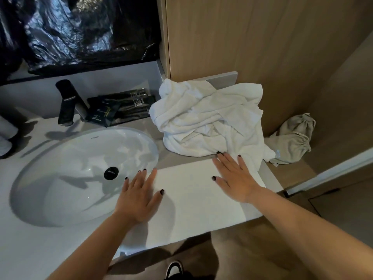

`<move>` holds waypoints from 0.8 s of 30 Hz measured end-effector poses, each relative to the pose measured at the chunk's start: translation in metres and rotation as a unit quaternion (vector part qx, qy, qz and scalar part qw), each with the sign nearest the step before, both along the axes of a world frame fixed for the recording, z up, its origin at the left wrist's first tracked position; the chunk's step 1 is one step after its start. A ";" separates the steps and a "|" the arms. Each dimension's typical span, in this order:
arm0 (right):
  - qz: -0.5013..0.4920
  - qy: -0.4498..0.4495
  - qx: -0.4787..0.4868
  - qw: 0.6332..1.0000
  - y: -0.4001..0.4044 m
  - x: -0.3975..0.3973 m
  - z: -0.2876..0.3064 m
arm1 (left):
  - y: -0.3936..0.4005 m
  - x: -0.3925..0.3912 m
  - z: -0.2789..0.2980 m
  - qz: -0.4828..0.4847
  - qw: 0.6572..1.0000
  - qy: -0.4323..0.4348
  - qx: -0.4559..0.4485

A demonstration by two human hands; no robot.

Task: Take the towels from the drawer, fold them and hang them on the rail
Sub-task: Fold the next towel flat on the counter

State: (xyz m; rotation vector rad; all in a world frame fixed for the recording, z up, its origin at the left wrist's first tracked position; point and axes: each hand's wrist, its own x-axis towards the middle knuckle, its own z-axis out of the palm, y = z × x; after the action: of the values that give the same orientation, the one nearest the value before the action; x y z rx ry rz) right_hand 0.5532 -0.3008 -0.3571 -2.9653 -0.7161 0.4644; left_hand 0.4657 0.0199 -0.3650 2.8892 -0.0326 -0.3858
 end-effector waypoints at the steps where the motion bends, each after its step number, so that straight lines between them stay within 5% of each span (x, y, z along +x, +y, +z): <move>1: 0.013 0.004 -0.001 1.000 -0.001 0.007 0.006 | 0.003 0.008 0.004 -0.001 1.000 0.005 -0.012; 5: 0.004 0.030 0.029 0.999 -0.008 0.044 0.035 | 0.019 0.042 0.014 -0.015 0.996 0.032 -0.076; 11: -0.016 0.145 -0.047 0.988 -0.006 0.063 0.045 | 0.040 0.074 0.027 -0.062 0.993 0.078 -0.066; 14: -0.045 0.182 0.005 0.982 -0.012 0.064 0.045 | 0.049 0.082 0.027 -0.067 0.988 0.115 -0.072; 24: -0.064 0.027 0.057 0.996 -0.025 0.070 0.061 | 0.059 0.087 0.051 0.024 0.953 0.211 -0.217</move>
State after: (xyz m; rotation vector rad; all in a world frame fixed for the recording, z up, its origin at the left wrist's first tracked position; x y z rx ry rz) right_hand 0.6230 -0.3256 -0.2963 -2.8569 -0.5262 0.4759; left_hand 0.5524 0.0789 -0.3138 2.3225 0.0228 -0.8588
